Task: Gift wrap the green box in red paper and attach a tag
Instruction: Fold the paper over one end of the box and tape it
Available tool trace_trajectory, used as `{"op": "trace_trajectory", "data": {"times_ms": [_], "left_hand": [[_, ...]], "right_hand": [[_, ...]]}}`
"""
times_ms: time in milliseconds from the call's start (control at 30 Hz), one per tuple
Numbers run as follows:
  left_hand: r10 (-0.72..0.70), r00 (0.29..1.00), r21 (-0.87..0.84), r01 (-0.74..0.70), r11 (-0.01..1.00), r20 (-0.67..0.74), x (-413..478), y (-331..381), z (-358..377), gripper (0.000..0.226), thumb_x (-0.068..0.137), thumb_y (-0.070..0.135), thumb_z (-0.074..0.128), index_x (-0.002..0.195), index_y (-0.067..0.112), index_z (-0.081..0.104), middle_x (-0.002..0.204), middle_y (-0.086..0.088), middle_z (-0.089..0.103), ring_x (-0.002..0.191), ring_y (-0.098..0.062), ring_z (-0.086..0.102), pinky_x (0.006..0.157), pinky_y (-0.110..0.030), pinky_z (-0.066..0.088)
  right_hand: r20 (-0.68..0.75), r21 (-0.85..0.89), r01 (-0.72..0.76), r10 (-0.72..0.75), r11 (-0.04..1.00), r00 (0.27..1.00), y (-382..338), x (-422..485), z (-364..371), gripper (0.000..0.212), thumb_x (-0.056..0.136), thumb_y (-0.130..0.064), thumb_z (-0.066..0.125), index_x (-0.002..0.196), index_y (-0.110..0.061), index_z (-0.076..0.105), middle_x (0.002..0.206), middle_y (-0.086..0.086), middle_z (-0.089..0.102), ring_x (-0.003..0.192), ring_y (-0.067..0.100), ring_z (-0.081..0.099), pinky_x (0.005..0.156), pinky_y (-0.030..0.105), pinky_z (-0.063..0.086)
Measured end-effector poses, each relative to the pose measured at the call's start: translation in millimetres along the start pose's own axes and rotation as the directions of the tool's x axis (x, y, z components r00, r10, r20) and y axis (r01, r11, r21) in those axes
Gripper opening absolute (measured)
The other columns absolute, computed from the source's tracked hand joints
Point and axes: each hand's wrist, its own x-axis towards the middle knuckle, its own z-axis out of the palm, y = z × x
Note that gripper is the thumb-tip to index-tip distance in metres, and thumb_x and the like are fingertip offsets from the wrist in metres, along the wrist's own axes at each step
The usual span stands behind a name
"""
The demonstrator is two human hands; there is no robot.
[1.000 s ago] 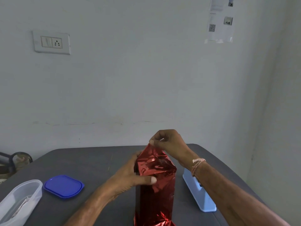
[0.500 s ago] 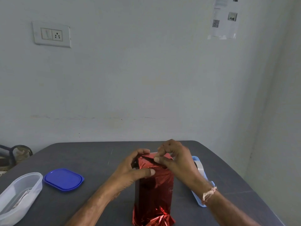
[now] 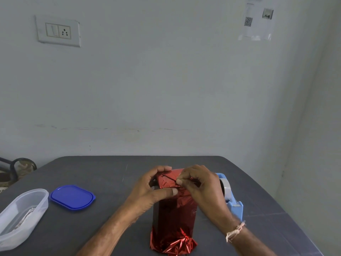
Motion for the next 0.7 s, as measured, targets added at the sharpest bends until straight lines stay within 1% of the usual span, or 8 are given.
{"op": "trace_trajectory", "data": {"times_ms": [100,200,267,367,467,567,633,700], "left_hand": [[-0.001,1.000,-0.011,0.000,1.000,-0.014,-0.8,-1.5,-0.3,0.062,0.066,0.027,0.095,0.120,0.041,0.068,0.119,0.002,0.071,0.110,-0.012,0.068,0.101,-0.038,0.056],[0.000,1.000,-0.016,-0.001,1.000,-0.020,-1.7,-1.0,0.5,0.060,0.068,0.024,0.095,0.119,0.042,0.069,0.118,0.002,0.071,0.109,-0.011,0.068,0.098,-0.034,0.057],[-0.004,1.000,-0.026,0.003,1.000,-0.030,-1.9,-1.3,0.4,0.059,0.069,0.022,0.095,0.118,0.041,0.069,0.117,0.002,0.072,0.108,-0.010,0.069,0.097,-0.032,0.057],[0.006,0.998,-0.040,-0.008,0.999,-0.055,-2.5,-1.6,1.2,0.058,0.068,0.023,0.095,0.116,0.041,0.070,0.114,0.003,0.073,0.106,-0.011,0.070,0.095,-0.031,0.058],[0.025,0.998,-0.012,-0.026,1.000,-0.062,-4.1,-1.5,2.5,0.062,0.062,0.034,0.097,0.116,0.043,0.068,0.114,0.005,0.072,0.105,-0.008,0.070,0.092,-0.028,0.058],[0.033,0.999,0.039,-0.031,0.999,-0.044,-7.2,-2.9,-2.1,0.077,0.054,0.059,0.094,0.123,0.043,0.064,0.114,0.016,0.072,0.106,-0.002,0.069,0.089,-0.021,0.056],[0.055,0.997,0.149,-0.046,0.988,-0.058,-12.0,0.4,-5.7,0.083,0.053,0.081,0.080,0.126,0.047,0.062,0.114,0.025,0.070,0.106,0.004,0.066,0.089,-0.018,0.053],[0.100,0.990,0.245,-0.074,0.967,-0.096,-14.9,3.6,-8.3,0.075,0.063,0.091,0.059,0.125,0.048,0.064,0.111,0.032,0.068,0.102,0.007,0.064,0.084,-0.015,0.049]], "right_hand": [[0.003,-0.049,0.041,-0.040,0.998,0.999,2.7,-1.2,2.1,0.006,0.084,-0.030,0.078,0.079,-0.030,0.075,0.083,-0.020,0.070,0.088,0.010,0.062,0.075,0.036,0.052],[-0.015,-0.115,0.078,-0.080,0.990,0.997,5.3,-2.4,3.3,0.011,0.086,-0.041,0.069,0.081,-0.033,0.074,0.084,-0.023,0.069,0.089,0.008,0.060,0.077,0.042,0.051],[-0.006,-0.117,0.099,-0.100,0.988,0.995,6.9,-3.8,3.6,0.007,0.087,-0.037,0.071,0.083,-0.033,0.074,0.086,-0.024,0.070,0.089,0.007,0.061,0.078,0.041,0.051],[0.008,-0.157,0.149,-0.150,0.976,0.989,8.2,-7.1,1.4,0.016,0.091,-0.046,0.065,0.091,-0.035,0.076,0.096,-0.028,0.071,0.095,0.002,0.060,0.081,0.037,0.051],[-0.029,-0.271,0.192,-0.207,0.943,0.978,7.9,-9.0,0.7,0.021,0.091,-0.048,0.061,0.091,-0.036,0.078,0.098,-0.026,0.069,0.095,0.000,0.053,0.079,0.032,0.045],[-0.071,-0.314,0.176,-0.207,0.933,0.976,9.5,-10.7,6.1,0.011,0.090,-0.036,0.069,0.090,-0.031,0.079,0.101,-0.019,0.058,0.092,0.008,0.053,0.067,0.030,0.050],[-0.076,-0.245,0.129,-0.152,0.961,0.985,10.6,-11.3,9.5,0.009,0.087,-0.017,0.079,0.091,-0.024,0.079,0.096,-0.015,0.054,0.088,0.009,0.057,0.063,0.026,0.054],[-0.078,-0.147,0.109,-0.122,0.983,0.990,10.3,-11.3,10.4,0.016,0.083,-0.002,0.081,0.090,-0.017,0.080,0.088,-0.012,0.056,0.081,0.007,0.061,0.066,0.011,0.050]]}}
